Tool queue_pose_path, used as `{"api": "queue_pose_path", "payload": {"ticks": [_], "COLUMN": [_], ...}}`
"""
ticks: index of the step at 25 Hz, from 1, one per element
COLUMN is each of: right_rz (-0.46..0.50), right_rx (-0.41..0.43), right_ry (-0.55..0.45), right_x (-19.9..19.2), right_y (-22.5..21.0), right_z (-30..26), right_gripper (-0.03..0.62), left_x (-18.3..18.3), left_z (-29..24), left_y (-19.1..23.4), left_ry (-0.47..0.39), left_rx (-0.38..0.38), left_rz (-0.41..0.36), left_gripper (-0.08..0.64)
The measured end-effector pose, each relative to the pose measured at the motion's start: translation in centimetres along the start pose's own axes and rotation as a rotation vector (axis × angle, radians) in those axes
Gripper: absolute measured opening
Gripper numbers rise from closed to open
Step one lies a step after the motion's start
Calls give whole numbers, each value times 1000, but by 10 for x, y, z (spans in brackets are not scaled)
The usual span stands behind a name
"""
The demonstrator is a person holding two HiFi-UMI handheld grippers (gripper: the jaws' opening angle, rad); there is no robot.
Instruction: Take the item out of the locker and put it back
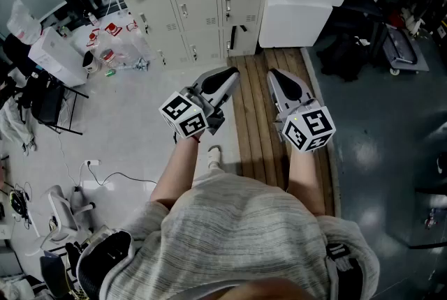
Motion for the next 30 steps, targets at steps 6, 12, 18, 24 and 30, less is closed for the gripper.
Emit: {"api": "queue_pose_path", "payload": {"ticks": [6, 12, 18, 24, 30], "right_rz": [-1, -10, -13, -10, -10], "right_rx": [0, 2, -35, -28, -49], "right_ry": [5, -2, -28, -30, -29], "right_x": [0, 0, -12, -9, -8], "right_y": [1, -1, -23, -33, -45], "right_z": [-1, 5, -54, -116, -184], "right_gripper": [23, 25, 26, 28, 28], "left_x": [1, -1, -2, 13, 34], "left_z": [0, -2, -12, -15, -16], "left_y": [3, -3, 61, 119, 188], "left_ry": [0, 15, 12, -12, -21], "left_rx": [18, 7, 21, 28, 17], "left_rz": [11, 21, 41, 40, 34], "left_gripper": [25, 25, 25, 25, 25]}}
Point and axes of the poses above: the fingertips, and each gripper's own axes: z backward along the fingers, y to its left, x out of its top, the point moved 10 cm from there along z, backward along the fingers
